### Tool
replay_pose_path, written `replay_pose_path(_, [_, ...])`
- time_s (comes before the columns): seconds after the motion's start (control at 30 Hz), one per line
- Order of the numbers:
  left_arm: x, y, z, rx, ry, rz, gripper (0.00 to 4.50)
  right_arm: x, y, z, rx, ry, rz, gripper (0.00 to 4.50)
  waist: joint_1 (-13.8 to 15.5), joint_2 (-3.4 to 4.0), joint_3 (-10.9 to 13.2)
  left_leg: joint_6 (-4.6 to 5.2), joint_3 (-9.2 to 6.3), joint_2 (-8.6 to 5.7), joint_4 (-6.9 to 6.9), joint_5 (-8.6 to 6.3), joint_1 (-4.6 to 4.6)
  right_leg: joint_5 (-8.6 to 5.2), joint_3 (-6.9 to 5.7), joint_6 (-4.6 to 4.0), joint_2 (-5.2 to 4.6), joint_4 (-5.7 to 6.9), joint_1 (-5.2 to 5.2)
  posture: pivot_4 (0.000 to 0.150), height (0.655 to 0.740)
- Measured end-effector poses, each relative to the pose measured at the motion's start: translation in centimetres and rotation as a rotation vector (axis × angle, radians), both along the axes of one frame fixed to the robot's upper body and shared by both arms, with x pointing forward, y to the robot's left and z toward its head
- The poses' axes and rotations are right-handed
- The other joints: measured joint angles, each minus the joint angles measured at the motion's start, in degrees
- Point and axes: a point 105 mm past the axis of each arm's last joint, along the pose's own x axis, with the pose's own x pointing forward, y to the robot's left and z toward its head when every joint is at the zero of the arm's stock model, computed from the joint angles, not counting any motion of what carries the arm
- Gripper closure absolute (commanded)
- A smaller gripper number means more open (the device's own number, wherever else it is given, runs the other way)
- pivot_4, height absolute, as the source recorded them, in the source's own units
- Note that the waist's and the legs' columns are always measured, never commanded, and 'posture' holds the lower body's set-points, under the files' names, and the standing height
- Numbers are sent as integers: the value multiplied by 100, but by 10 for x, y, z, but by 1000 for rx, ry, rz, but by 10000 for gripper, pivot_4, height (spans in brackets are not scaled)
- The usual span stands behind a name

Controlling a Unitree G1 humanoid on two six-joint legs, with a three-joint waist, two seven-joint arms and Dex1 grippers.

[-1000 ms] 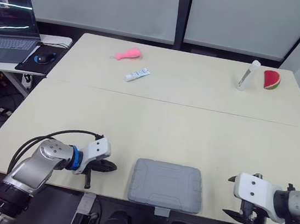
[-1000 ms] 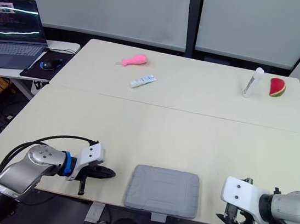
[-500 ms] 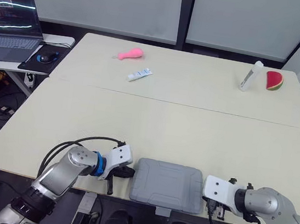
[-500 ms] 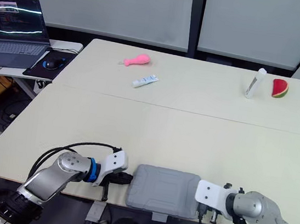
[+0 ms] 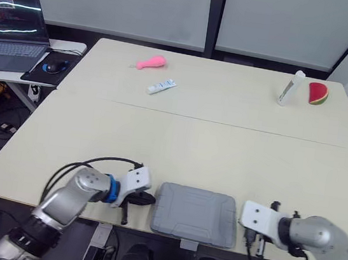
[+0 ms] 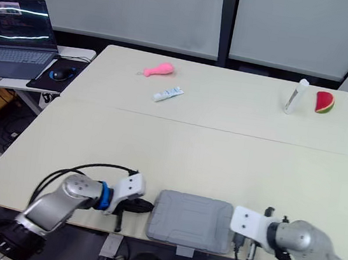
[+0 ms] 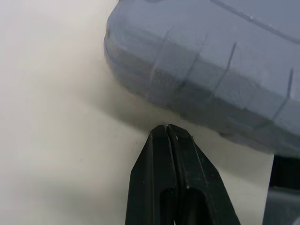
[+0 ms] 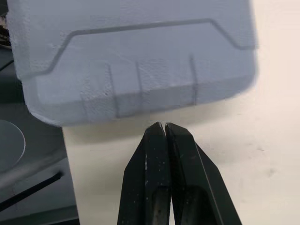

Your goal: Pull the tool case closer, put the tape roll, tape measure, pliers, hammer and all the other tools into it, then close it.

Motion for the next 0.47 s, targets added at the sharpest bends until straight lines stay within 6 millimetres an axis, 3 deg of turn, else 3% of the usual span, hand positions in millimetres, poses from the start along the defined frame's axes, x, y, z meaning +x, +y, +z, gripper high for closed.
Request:
replay_pose_path(0.13, [11,50,23,97,-88,-7,45000,13,-31,38,-23,-114,-29,44789,-4,0,1,7,0,2,-2,-4,7,0,-2,0,0,4,0,1500,7400])
replay_pose_path(0.2, [17,64,32,132,-134,-13,45000,12,-36,51,2,-132,-16,44789,-1,0,0,7,1,0,-2,-4,5,0,-3,0,0,3,2,1500,7400])
replay_pose_path(0.33, [20,68,51,93,-200,-49,45000,3,-40,78,105,-136,46,44789,9,-1,1,5,5,-4,-1,-3,-1,0,-5,0,-1,-5,3,1500,7400])
replay_pose_path(0.47, [20,62,65,31,-237,-75,45000,-12,-54,77,117,-50,56,44789,9,-2,2,7,5,-3,-1,-4,2,0,-4,0,-1,-4,5,1500,7400])
